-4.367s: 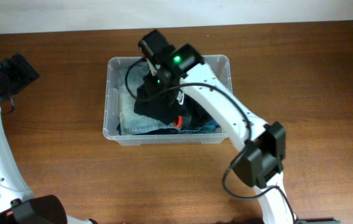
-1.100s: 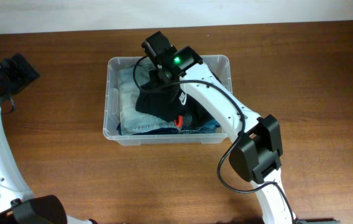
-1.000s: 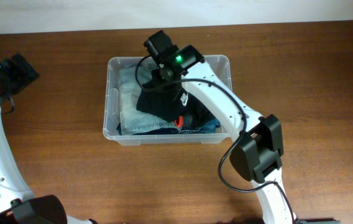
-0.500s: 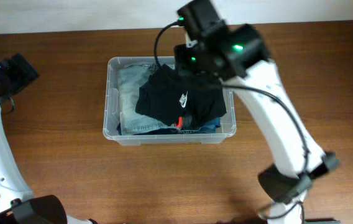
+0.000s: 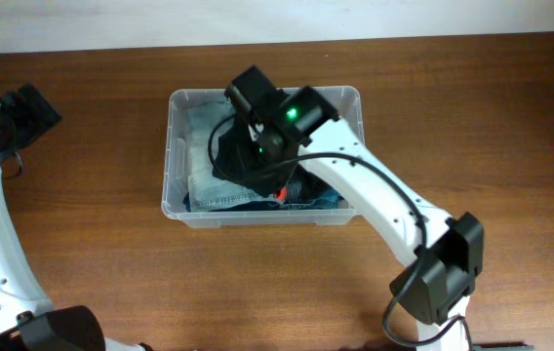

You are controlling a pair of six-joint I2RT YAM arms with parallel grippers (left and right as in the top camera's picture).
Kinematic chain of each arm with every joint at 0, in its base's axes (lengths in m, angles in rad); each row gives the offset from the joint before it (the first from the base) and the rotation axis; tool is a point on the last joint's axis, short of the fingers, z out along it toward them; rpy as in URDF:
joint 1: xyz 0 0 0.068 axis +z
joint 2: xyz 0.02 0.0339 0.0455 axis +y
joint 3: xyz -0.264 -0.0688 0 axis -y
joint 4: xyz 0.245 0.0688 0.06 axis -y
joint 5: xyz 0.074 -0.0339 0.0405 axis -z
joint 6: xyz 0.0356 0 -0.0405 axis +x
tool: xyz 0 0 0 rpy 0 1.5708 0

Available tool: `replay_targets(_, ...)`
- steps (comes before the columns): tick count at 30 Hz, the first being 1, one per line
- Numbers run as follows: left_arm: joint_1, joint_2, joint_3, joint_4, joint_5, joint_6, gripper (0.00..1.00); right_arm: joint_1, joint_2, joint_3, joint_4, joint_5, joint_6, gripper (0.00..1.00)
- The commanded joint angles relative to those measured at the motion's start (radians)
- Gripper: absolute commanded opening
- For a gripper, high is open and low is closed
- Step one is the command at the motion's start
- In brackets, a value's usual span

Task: Pack container
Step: 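Press and flatten the cap in the bin with the right gripper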

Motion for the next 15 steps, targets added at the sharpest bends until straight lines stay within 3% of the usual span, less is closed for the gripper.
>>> replay_targets(1, 0.002, 0.011, -0.005, -0.001, -0.006, -0.006, 0.99, -0.002, -0.003, -0.103, 0.050, -0.003, 0.051, 0.12)
replay_targets(8, 0.003, 0.011, -0.005, 0.000, -0.006, -0.006, 0.99, -0.002, -0.021, -0.124, 0.096, 0.038, 0.050, 0.11)
replay_targets(15, 0.003, 0.011, -0.005, -0.001, -0.006, -0.006, 0.99, -0.002, -0.096, 0.138, -0.011, 0.152, -0.003, 0.21)
